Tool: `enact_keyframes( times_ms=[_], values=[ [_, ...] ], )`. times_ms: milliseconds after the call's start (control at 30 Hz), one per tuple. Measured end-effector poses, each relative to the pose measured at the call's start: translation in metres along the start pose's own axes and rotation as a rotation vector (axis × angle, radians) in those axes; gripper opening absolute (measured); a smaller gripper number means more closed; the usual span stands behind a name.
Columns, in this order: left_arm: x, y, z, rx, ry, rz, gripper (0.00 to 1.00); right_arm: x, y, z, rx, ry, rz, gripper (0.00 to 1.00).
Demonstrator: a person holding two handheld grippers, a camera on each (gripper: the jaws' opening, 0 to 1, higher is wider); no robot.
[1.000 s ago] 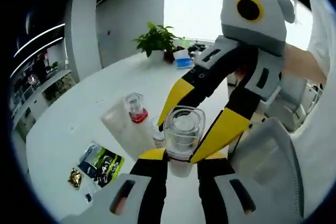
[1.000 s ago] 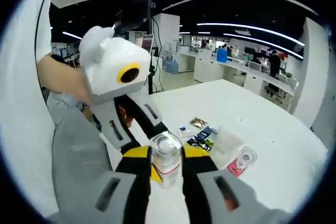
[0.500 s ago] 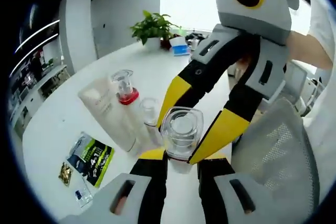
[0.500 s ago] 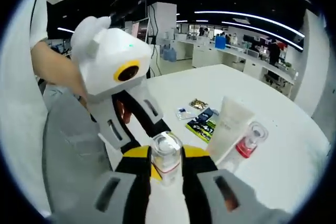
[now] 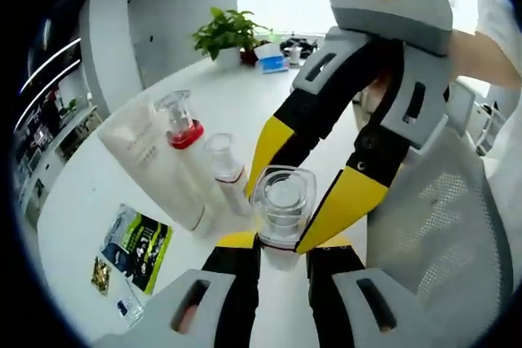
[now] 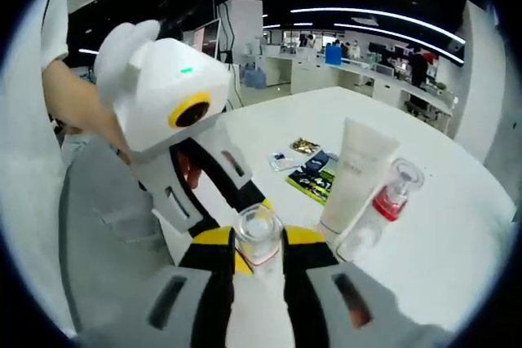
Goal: Arrange the skincare products in the storage area until every visible bottle or jar stands upright without overlapping.
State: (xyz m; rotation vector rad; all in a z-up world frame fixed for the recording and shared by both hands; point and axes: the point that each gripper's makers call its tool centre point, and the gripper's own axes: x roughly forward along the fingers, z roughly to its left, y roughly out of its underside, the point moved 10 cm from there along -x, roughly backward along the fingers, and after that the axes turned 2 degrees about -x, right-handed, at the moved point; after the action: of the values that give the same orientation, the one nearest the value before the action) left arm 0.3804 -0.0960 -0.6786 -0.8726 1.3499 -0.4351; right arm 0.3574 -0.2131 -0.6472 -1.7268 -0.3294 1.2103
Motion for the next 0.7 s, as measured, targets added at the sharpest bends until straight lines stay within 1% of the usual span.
enact_keyframes(
  times_ms=[500, 700],
  values=[
    [0.008, 0.01, 0.003, 0.0, 0.017, 0.008, 0.18, 0.009, 0.009, 0.0, 0.023, 0.007, 0.021, 0.22],
    [0.011, 0.015, 0.002, -0.005, 0.029, 0.016, 0.18, 0.013, 0.01, 0.004, -0.002, 0.012, 0.049, 0.22]
  ],
)
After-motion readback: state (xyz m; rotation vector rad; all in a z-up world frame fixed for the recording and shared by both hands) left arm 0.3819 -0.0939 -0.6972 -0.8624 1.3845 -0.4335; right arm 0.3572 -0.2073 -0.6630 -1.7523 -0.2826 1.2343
